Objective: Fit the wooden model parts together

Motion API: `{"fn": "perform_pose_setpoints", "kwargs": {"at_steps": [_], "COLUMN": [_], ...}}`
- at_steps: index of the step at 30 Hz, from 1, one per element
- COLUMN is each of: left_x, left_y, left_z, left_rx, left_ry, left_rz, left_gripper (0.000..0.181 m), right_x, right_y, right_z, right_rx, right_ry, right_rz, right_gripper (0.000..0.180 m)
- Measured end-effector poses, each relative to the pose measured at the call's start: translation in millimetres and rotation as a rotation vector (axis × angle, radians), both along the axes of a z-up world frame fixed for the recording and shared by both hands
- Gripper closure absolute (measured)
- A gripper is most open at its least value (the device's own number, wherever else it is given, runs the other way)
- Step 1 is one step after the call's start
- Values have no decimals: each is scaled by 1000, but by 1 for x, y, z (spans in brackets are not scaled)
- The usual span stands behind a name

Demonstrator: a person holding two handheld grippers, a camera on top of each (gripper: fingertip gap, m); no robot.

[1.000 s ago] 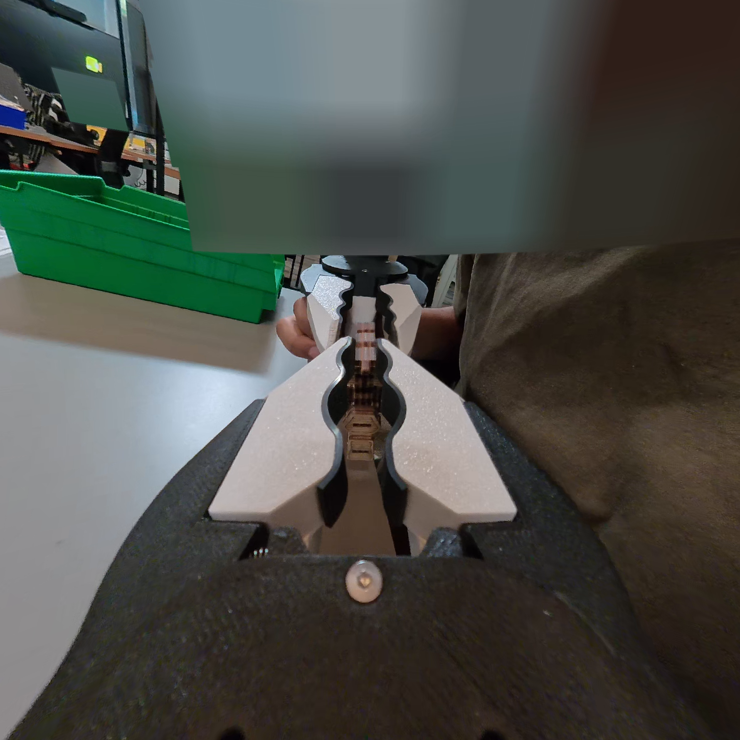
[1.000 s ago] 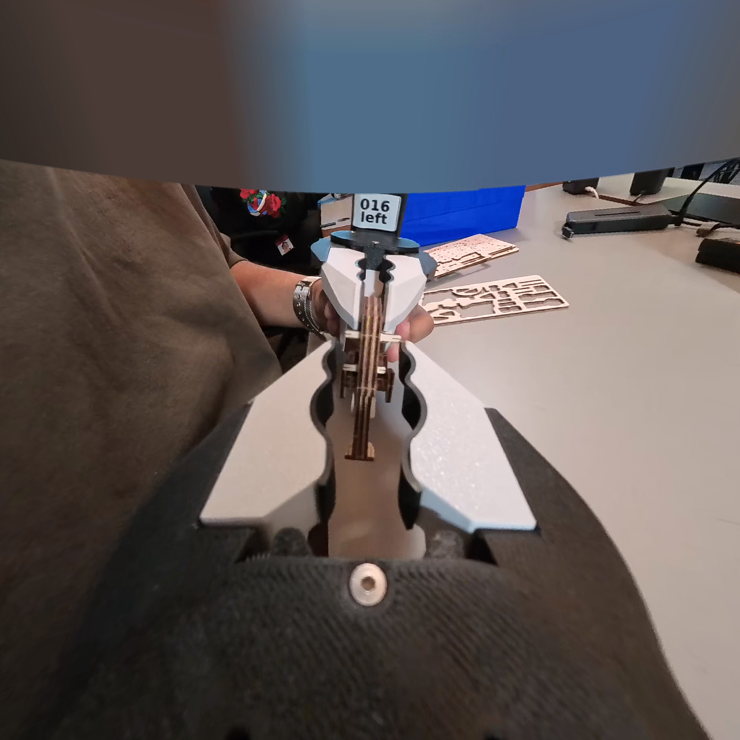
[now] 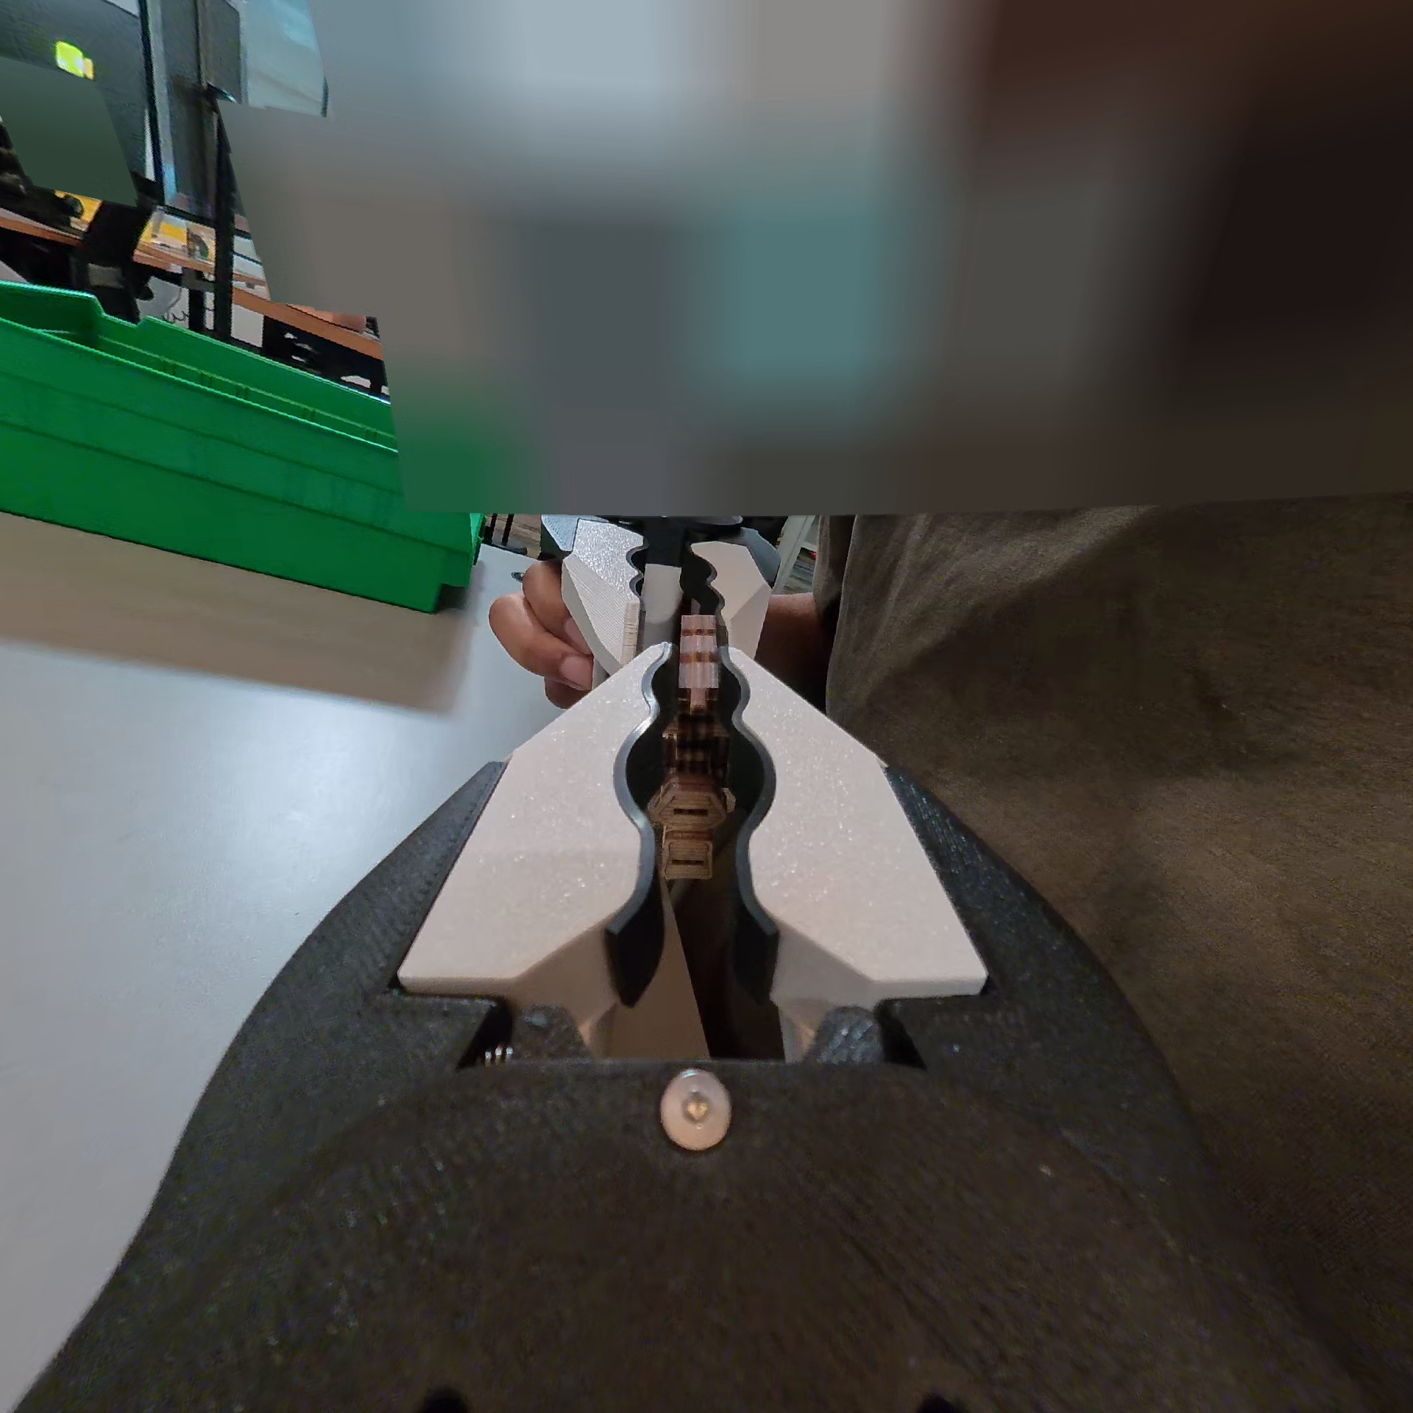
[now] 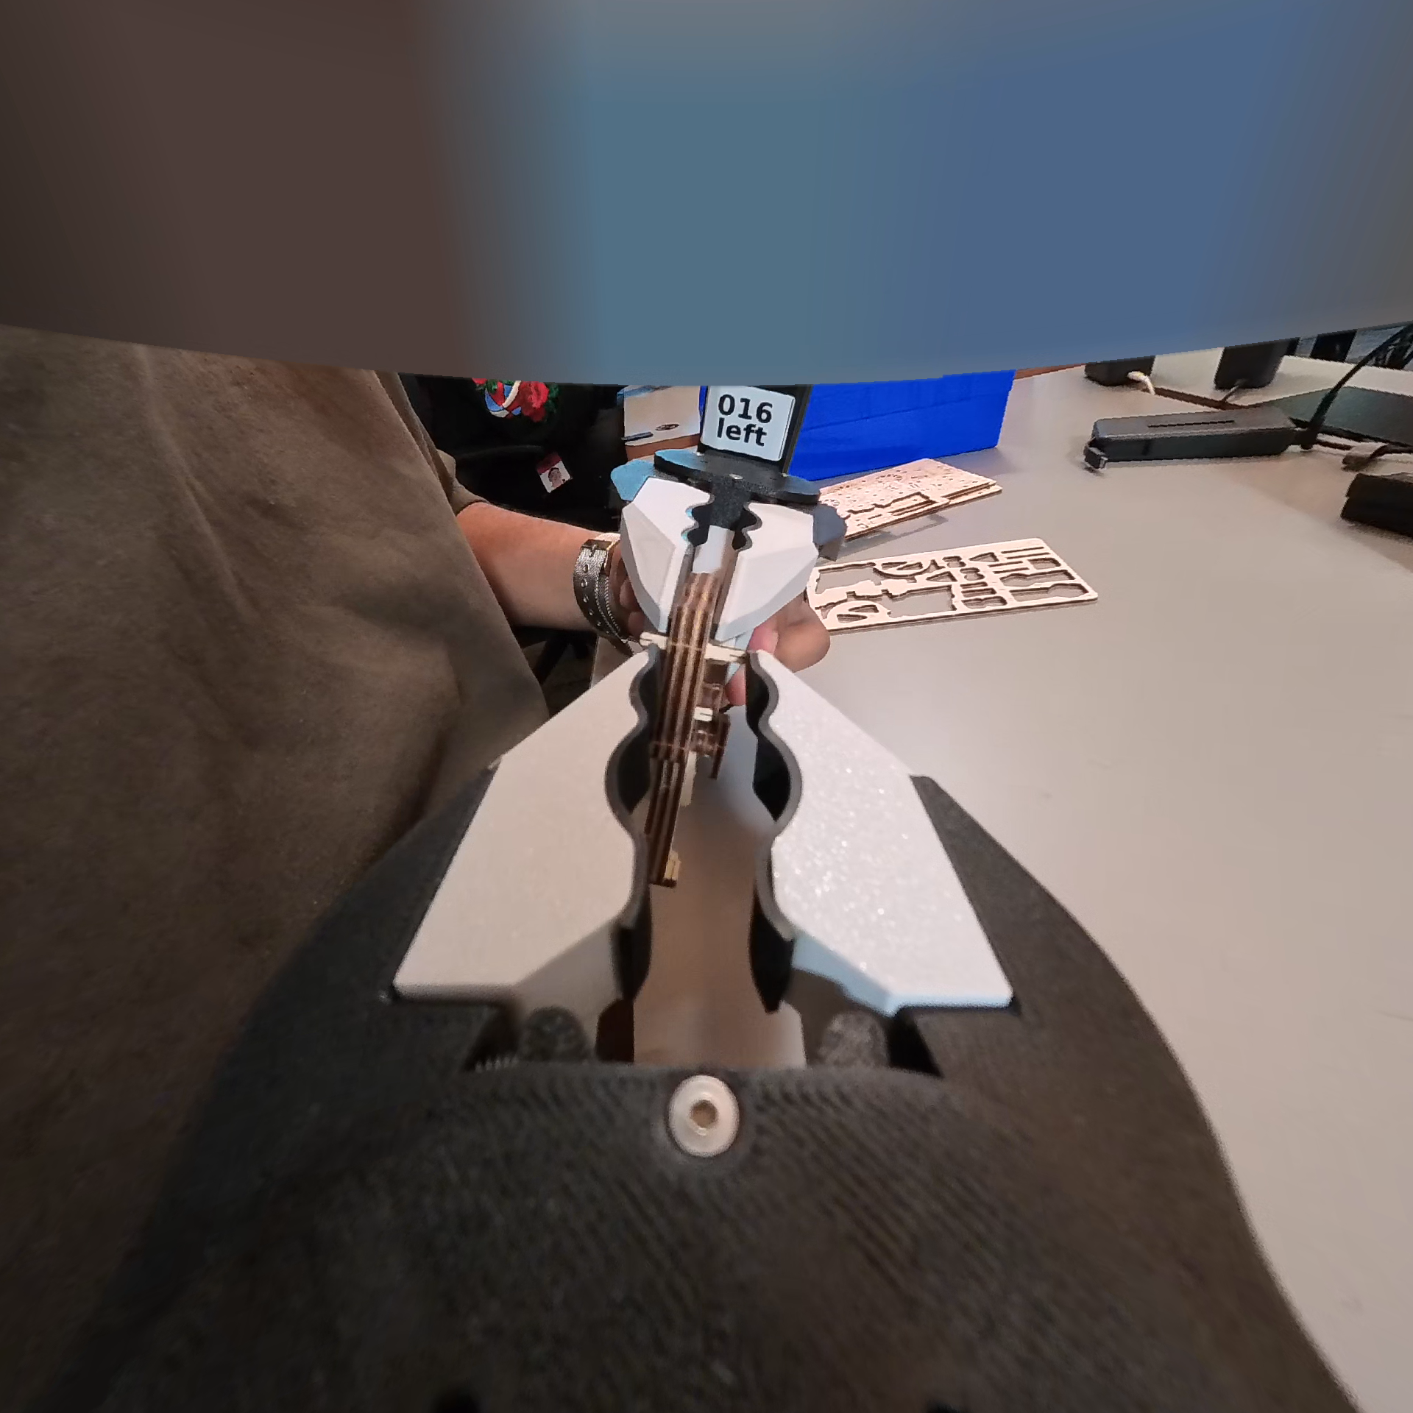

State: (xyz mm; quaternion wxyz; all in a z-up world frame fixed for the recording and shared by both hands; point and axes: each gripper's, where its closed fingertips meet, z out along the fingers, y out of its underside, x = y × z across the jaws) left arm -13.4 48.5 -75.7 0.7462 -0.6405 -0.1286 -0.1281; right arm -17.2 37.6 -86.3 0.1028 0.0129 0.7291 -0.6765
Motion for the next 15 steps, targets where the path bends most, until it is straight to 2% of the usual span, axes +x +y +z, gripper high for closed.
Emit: {"fn": "perform_pose_setpoints", "kwargs": {"at_steps": [15], "left_x": [-1], "left_y": [0], "left_z": [0], "left_rx": [1], "left_ry": [-4], "left_rz": [5], "left_gripper": [175], "right_x": [-1], "right_y": [0], "right_z": [0], "right_rx": [5], "right_ry": [-5], "right_rz": [-2], "right_gripper": [160]}}
